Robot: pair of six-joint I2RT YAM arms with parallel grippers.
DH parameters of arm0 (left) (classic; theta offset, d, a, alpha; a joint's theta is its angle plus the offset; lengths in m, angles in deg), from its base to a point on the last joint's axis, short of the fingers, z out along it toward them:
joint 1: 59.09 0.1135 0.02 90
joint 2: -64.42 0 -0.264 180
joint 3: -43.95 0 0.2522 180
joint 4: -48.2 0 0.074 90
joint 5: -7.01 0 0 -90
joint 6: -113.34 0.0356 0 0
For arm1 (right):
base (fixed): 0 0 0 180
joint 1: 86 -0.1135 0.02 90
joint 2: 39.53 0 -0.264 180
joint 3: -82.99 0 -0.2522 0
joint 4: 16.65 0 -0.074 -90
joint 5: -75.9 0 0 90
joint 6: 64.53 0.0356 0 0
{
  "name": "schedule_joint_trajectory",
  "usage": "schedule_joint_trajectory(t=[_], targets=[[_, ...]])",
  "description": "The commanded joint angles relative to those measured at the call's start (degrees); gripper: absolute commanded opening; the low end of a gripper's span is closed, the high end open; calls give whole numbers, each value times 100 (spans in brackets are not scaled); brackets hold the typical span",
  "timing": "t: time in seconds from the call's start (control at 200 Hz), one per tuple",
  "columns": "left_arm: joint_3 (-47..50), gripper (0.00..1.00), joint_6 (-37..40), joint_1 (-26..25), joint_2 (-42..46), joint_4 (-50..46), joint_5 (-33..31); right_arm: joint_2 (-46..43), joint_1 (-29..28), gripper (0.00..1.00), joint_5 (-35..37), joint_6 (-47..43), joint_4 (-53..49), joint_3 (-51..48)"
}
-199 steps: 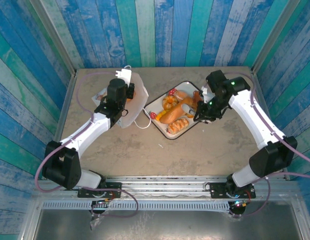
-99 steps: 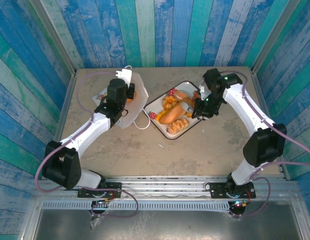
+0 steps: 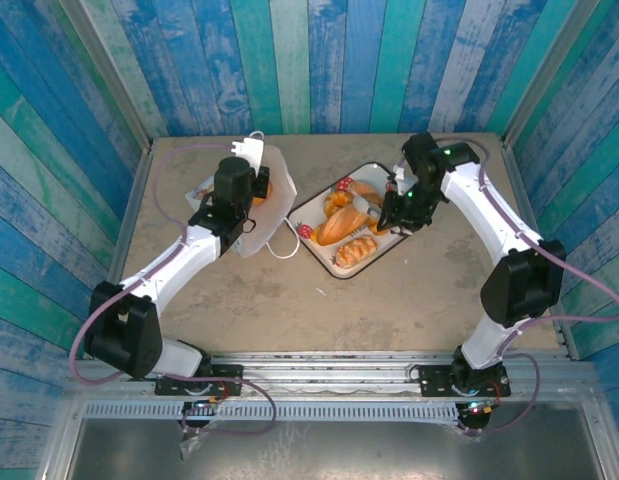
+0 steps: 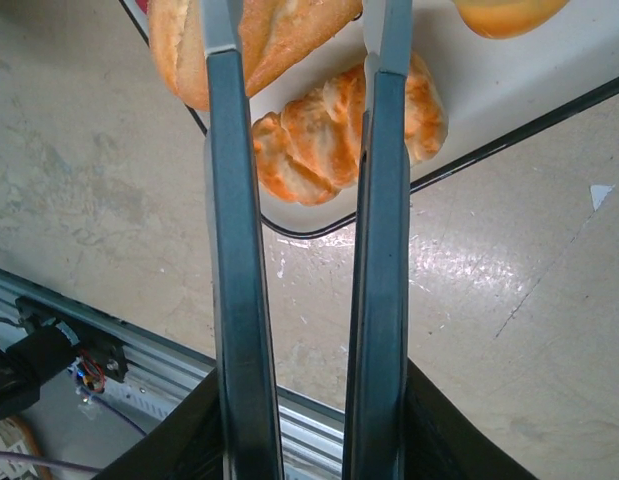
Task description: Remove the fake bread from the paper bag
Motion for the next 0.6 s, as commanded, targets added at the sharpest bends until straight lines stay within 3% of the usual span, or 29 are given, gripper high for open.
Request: schedule_joint_trajectory(t=[0.0, 0.596], targets=[[-110, 0, -56, 0, -105, 120, 55, 69, -43, 33, -170, -64, 58, 40], [-207, 0, -80, -5, -113, 67, 111, 16, -224, 33, 107, -90, 69, -252]])
